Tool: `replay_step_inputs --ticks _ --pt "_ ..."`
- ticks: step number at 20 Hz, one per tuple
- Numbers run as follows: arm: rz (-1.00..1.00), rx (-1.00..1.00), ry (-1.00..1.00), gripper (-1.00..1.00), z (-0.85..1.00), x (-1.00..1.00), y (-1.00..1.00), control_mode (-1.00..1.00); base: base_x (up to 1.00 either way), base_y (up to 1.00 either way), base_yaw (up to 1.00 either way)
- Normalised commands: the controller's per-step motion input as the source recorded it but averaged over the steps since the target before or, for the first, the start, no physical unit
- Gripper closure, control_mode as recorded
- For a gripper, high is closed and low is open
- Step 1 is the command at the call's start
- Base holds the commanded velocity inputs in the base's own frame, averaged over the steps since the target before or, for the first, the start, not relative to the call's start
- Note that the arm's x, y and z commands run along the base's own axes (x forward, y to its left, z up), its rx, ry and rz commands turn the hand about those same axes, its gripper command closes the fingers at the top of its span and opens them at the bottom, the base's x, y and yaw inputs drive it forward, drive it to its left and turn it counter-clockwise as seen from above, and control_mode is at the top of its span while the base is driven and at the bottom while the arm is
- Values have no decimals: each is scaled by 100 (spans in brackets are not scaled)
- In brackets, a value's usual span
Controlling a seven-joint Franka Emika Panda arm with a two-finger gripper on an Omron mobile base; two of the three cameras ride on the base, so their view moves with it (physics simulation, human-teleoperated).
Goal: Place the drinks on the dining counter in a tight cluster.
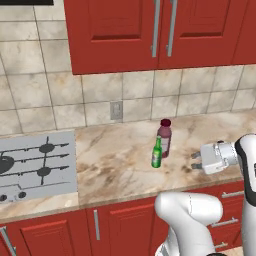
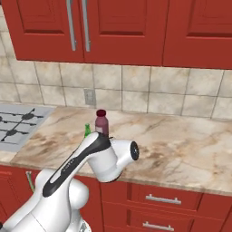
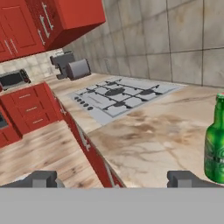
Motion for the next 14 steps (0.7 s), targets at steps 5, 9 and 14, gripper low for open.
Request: replay_step_inputs --ticks 5,9,14 --pt "0 0 0 -100 0 0 0 100 27 -36 27" --pt "0 0 0 -100 0 0 0 100 20 -38 17" --pt "0 0 0 -100 0 0 0 100 1 -6 1"
